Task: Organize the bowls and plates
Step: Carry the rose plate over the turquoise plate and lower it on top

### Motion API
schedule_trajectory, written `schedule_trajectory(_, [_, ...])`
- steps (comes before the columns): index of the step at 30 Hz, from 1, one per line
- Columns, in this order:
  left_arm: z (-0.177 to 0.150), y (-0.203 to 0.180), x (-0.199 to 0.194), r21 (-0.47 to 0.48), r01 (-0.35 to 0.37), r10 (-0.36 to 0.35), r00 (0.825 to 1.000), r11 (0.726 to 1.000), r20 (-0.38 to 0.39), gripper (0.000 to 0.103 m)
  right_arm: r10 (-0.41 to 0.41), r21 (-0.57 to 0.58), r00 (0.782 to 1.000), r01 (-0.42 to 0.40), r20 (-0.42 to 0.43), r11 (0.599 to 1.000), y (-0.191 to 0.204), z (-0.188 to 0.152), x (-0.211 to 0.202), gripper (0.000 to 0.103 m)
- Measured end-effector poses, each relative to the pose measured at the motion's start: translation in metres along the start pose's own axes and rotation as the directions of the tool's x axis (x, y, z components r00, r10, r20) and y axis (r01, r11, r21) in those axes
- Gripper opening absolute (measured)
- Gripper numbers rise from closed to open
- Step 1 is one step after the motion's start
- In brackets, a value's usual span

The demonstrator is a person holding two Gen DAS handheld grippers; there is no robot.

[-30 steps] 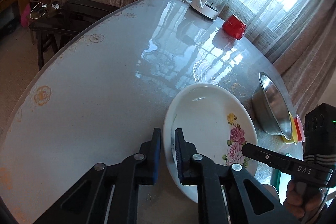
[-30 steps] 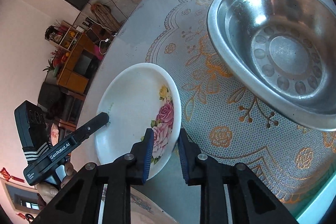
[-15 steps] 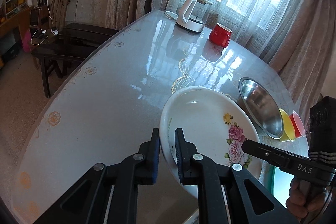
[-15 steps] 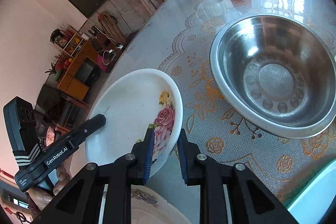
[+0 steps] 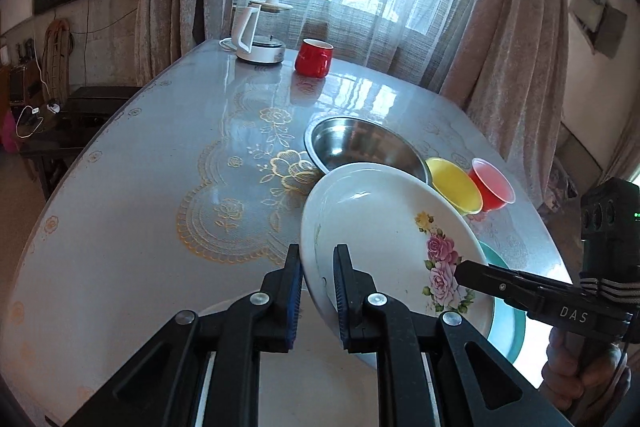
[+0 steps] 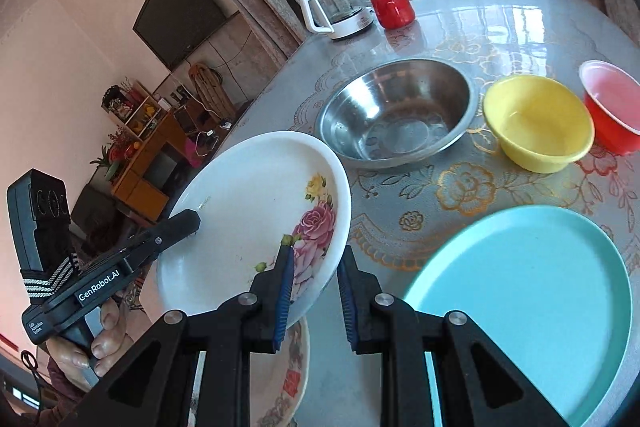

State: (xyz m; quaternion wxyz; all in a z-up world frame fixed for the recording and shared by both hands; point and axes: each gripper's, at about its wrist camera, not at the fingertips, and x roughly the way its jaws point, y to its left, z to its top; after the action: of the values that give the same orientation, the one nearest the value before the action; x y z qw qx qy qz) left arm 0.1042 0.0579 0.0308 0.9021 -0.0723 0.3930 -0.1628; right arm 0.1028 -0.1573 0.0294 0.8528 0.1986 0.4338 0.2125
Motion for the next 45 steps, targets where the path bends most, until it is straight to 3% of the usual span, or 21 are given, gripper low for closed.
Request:
schedule_trajectory(8, [-0.019,-0.082,0.024,0.107,0.048,-0.042,0.997,0.993,-0.058,0.014,-0.105,0.085,0.992,0.099,0.065,0.991,-0.048,-0.027,-0.051,0.022])
schedule_trajectory(15, [-0.037,-0.127,0.052,0.198,0.037,-0.015,0.993,0.98,-0.115,0.015,-0.158,0.169,0.982,0.14,0.099,0.976,-0.09,-0.044,-0.071,0.022])
schedule_trajectory(29, [-0.052,-0.149,0.092,0.212,0.014,0.032,0.976,0.977,-0.214,0.018,-0.214,0.185,0.973,0.195,0.089,0.963,-0.119,-0.066,-0.077,0.022])
schedule_trajectory(45, [-0.056,-0.151,0.099,0.228,0.014,0.041,0.971,0.974,-0.237,0.018,-0.253,0.172,0.965,0.238,0.068,0.956,-0.125,-0.072,-0.07,0.022])
